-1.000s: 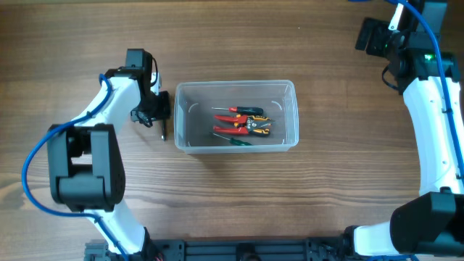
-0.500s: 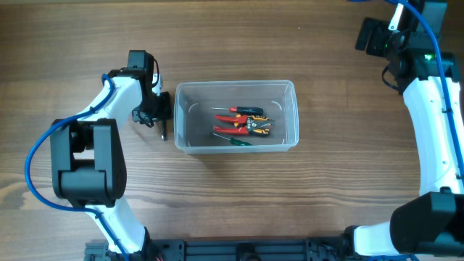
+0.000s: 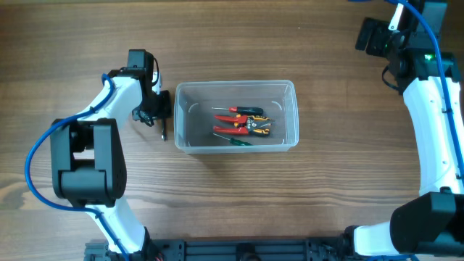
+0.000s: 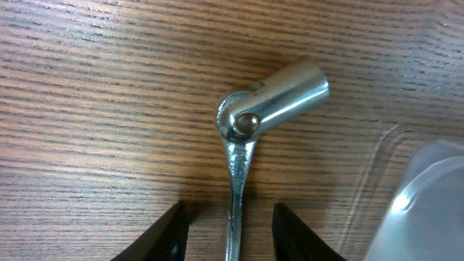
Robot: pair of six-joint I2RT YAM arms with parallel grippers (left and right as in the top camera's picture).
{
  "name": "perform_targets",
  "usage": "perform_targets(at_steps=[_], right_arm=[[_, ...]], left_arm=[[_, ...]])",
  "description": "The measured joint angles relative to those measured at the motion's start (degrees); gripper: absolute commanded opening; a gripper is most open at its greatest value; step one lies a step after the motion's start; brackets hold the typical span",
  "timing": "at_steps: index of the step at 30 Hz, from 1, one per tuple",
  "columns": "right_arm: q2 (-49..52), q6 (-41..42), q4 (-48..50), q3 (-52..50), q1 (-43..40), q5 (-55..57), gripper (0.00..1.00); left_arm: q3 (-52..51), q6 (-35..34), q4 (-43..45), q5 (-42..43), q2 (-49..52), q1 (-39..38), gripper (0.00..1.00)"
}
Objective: Pack container
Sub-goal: 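Lower the left gripper around the socket wrench shaft, then close the left gripper on the socket wrench shaft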
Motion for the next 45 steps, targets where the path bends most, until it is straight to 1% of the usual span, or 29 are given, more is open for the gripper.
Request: perform_targets(at_steps=[6, 16, 20, 25, 27, 29, 32, 38, 41, 45], right_arm=[[0.0, 0.0, 0.0, 0.0, 0.0, 0.0, 1.00], [0.0, 0.0, 0.0, 0.0, 0.0, 0.0, 1.00], [0.0, 0.0, 0.0, 0.0, 0.0, 0.0, 1.00], [0.0, 0.0, 0.0, 0.0, 0.0, 0.0, 1.00], [0.0, 0.0, 0.0, 0.0, 0.0, 0.0, 1.00], [0.0, 0.0, 0.0, 0.0, 0.0, 0.0, 1.00], [0.0, 0.0, 0.0, 0.0, 0.0, 0.0, 1.00], [0.0, 0.0, 0.0, 0.0, 0.0, 0.0, 1.00], [0.0, 0.0, 0.0, 0.0, 0.0, 0.0, 1.00], [0.0, 0.0, 0.0, 0.0, 0.0, 0.0, 1.00]], left_arm=[[0.7, 0.0, -0.8, -0.1, 0.7, 0.0, 0.41], [1.0, 0.0, -1.3, -1.0, 1.0, 0.0, 0.37], [1.0, 0.0, -1.3, -1.3, 1.0, 0.0, 0.29], [1.1, 0.2, -1.5, -2.2, 1.1, 0.0, 0.31], [1.1, 0.2, -1.5, -2.2, 1.1, 0.0, 0.31], [1.1, 0.2, -1.5, -2.2, 1.1, 0.0, 0.28], [1.1, 0.2, -1.6, -2.4, 1.1, 0.0, 0.27], [1.1, 0.2, -1.7, -2.9, 1.1, 0.0, 0.17], [1.1, 0.2, -1.7, -3.5, 1.2, 0.0, 0.15], [1.1, 0.2, -1.7, -4.0, 1.2, 0.0, 0.05]])
